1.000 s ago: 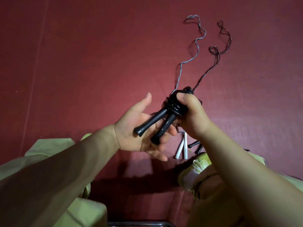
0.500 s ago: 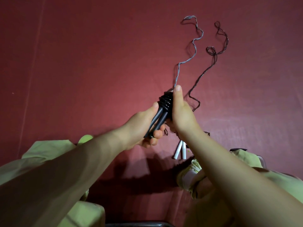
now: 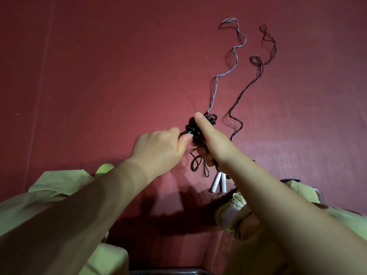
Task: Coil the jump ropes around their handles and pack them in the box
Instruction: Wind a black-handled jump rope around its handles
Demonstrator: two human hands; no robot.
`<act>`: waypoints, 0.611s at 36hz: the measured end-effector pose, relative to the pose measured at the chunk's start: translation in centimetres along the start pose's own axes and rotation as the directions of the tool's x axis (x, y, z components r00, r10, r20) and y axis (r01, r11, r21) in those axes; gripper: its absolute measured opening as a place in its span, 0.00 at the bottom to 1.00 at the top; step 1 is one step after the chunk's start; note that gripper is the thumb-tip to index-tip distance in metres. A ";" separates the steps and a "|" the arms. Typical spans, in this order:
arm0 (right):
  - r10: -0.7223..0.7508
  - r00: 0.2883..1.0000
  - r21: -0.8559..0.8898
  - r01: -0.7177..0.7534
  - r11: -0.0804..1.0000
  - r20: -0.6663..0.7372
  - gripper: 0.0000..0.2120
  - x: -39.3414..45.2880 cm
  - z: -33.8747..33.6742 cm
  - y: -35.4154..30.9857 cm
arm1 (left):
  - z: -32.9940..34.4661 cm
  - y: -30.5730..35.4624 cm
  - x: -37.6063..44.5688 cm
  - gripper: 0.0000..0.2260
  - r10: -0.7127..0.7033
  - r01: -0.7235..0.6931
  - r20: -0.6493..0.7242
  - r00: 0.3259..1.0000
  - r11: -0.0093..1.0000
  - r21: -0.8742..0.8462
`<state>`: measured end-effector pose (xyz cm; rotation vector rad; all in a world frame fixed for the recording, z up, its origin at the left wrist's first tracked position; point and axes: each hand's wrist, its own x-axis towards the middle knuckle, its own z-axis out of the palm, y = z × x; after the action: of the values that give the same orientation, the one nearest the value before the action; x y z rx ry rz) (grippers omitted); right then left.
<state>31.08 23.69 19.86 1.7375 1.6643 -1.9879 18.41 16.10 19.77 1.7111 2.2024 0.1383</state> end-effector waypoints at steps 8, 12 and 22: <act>-0.082 0.996 0.031 0.083 0.996 -0.034 0.25 0.1 -0.1 0.1 | -0.2 -0.6 0.6 0.21 -0.037 0.182 0.400 0.916 0.926 -0.331; -0.152 0.988 0.142 0.154 0.978 -0.029 0.29 0.1 0.0 0.0 | -1.0 -1.4 0.7 0.22 0.127 0.383 0.577 0.807 0.631 -0.675; -0.474 0.864 0.512 0.334 0.792 0.170 0.43 -0.2 -0.7 -0.7 | -2.2 -0.7 -0.3 0.33 0.675 0.800 0.517 0.526 -0.187 -0.570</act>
<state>31.26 24.36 20.63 1.1246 1.6587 -2.8825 17.08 15.96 21.67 0.1747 0.5130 0.6446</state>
